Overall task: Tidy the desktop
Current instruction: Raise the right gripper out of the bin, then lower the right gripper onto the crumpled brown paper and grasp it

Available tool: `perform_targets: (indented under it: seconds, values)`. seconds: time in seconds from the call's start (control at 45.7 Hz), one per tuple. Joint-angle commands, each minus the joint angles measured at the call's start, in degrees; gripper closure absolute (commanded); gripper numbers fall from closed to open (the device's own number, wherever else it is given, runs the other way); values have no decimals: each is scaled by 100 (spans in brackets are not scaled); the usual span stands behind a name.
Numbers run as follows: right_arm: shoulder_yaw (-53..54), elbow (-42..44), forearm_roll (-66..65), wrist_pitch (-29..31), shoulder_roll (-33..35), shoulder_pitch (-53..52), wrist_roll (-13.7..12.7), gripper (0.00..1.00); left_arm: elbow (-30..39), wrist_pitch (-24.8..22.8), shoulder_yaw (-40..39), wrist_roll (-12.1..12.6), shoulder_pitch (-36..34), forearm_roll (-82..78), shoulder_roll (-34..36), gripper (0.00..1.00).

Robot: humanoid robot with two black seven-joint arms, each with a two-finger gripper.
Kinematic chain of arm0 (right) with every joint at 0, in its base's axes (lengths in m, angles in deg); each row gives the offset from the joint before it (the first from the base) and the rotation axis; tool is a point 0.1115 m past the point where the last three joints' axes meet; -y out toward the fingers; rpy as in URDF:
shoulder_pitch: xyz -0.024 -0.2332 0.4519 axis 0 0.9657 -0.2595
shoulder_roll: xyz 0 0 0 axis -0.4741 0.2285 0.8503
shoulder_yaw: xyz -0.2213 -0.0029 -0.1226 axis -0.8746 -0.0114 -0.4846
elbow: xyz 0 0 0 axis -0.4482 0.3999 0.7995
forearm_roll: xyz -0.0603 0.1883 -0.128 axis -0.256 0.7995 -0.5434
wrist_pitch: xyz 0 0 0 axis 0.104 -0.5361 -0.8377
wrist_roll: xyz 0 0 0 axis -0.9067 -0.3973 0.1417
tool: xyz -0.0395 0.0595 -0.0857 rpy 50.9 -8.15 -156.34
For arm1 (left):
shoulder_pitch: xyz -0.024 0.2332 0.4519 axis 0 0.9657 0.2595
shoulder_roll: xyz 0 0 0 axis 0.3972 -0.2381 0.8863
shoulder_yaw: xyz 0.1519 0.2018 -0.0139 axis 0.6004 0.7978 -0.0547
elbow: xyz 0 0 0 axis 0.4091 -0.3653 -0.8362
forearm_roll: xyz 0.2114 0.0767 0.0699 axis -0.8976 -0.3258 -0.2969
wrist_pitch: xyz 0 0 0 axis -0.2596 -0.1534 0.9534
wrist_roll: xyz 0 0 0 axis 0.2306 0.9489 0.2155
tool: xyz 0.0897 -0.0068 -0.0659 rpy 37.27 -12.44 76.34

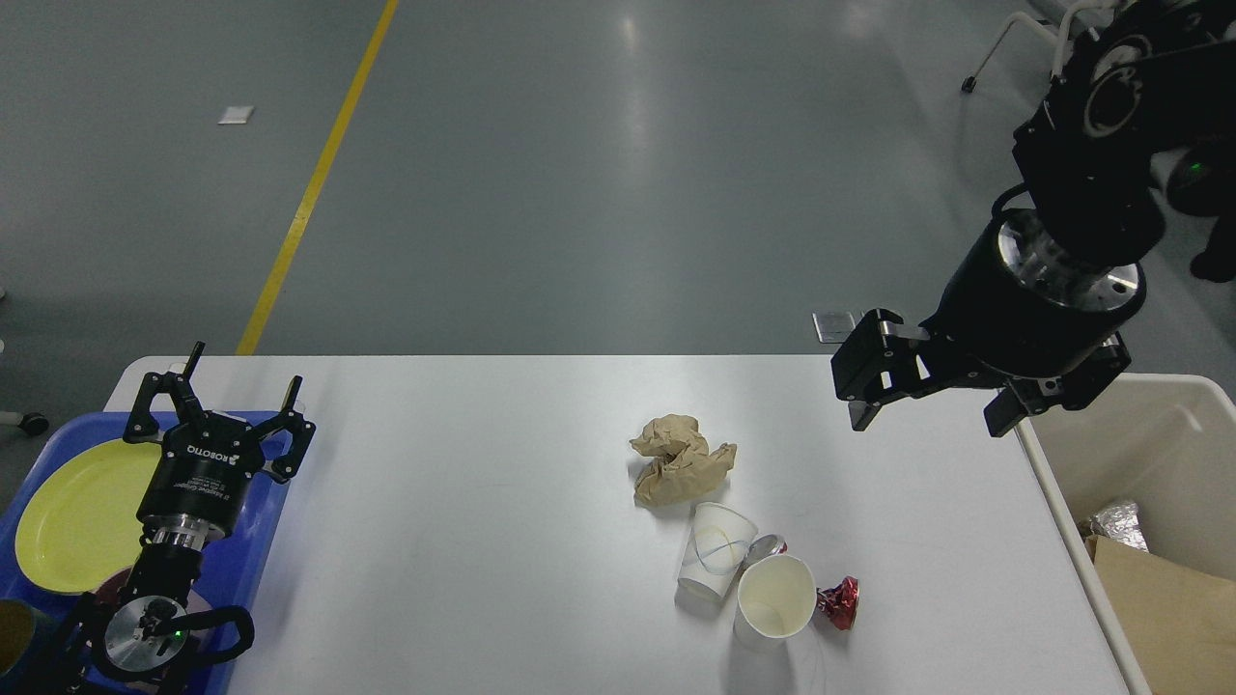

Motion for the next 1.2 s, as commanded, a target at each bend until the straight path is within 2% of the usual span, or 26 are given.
perform_targets:
  seconds: [0.0,0.372,0.678,0.853,1.181]
  values:
    - [72,13,5,-6,-11,-3,0,0,0,0,0,5,-1,0,0,4]
    - [212,30,-3,-384,-99,629,0,0,0,0,0,5,-1,0,0,4]
    - [660,311,-12,-1218,-319,1605,0,0,0,0,0,5,-1,0,0,4]
    - [1205,1391,14,-1799,-775,2641,0,0,0,0,0,5,-1,0,0,4]
    - [1531,4265,-30,-1913,-1803,4953,0,0,0,0,0,5,-1,0,0,4]
